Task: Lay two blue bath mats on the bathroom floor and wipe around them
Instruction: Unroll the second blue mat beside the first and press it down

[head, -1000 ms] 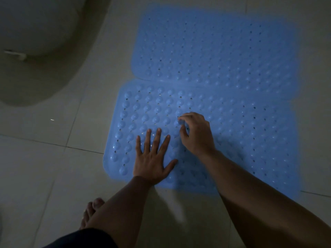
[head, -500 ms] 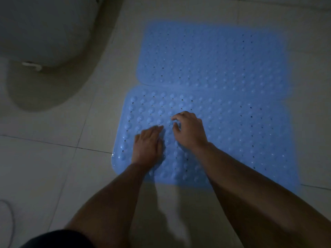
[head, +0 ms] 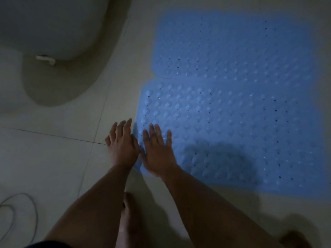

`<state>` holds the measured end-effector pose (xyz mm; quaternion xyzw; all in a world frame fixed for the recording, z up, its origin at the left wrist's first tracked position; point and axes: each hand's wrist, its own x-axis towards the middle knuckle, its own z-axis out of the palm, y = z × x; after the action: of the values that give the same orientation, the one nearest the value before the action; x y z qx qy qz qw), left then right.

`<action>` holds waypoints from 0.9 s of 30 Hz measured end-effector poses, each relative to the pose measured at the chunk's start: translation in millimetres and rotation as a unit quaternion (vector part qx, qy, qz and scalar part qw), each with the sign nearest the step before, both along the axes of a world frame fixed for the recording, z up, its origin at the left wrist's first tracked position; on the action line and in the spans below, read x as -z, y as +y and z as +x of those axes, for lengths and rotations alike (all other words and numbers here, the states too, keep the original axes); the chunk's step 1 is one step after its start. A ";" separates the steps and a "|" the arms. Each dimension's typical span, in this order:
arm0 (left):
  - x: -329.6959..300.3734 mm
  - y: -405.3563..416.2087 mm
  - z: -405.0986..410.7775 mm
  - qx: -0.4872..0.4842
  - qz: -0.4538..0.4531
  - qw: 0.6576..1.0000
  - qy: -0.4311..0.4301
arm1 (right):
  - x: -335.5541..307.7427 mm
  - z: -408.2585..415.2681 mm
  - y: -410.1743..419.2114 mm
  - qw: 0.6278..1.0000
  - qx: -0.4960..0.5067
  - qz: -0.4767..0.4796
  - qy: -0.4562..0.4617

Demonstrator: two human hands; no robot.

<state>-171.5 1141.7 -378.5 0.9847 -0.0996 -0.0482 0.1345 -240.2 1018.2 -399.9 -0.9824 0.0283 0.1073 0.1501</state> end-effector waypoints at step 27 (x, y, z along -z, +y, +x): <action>8.1 -20.3 26.5 -0.058 -0.055 0.997 0.009 | -20.7 40.7 -65.3 0.981 0.036 0.170 -0.081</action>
<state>-145.0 1121.4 -386.6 0.9794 -0.0439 -0.0438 0.1924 -199.5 953.0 -379.2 -0.9464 0.0329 0.0253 0.3204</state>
